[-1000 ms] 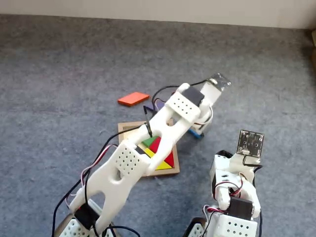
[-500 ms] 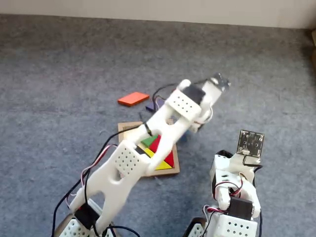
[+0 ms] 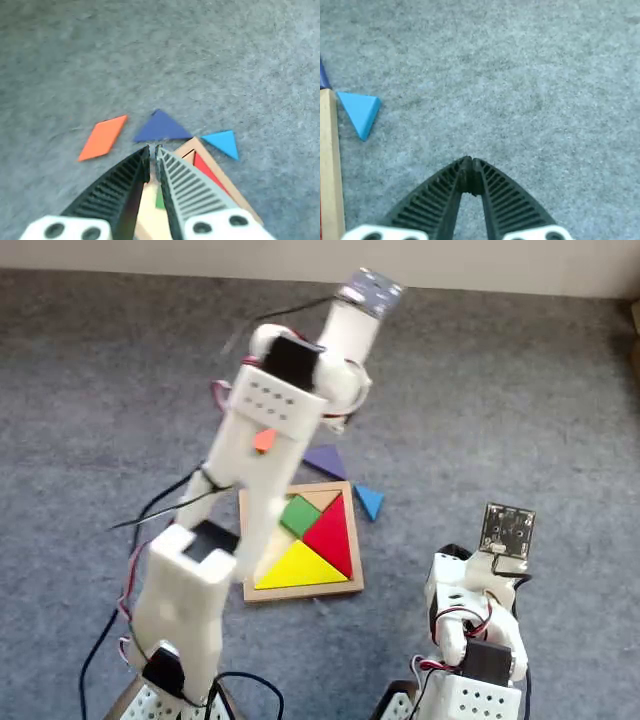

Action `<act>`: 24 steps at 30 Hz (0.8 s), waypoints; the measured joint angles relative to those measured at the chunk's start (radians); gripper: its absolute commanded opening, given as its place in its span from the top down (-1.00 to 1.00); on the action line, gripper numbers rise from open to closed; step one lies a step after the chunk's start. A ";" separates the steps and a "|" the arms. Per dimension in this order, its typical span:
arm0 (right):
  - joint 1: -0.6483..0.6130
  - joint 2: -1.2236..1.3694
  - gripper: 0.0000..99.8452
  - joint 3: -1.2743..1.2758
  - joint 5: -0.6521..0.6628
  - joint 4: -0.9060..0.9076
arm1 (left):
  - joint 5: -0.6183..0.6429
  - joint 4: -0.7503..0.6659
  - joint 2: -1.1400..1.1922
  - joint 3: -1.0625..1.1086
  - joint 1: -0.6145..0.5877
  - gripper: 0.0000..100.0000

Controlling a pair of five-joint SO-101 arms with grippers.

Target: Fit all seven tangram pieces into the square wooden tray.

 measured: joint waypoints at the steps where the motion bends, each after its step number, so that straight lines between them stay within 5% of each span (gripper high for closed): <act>1: 0.000 0.000 0.97 0.000 0.000 0.000 | -0.008 0.000 -0.054 0.043 -0.012 0.91; 15: 0.000 0.000 0.96 0.000 0.000 -0.040 | -0.055 -0.025 -0.844 0.726 -0.359 0.91; 24: 0.000 0.000 0.93 0.000 0.160 -0.040 | -0.130 -0.285 -1.324 1.386 -0.557 0.91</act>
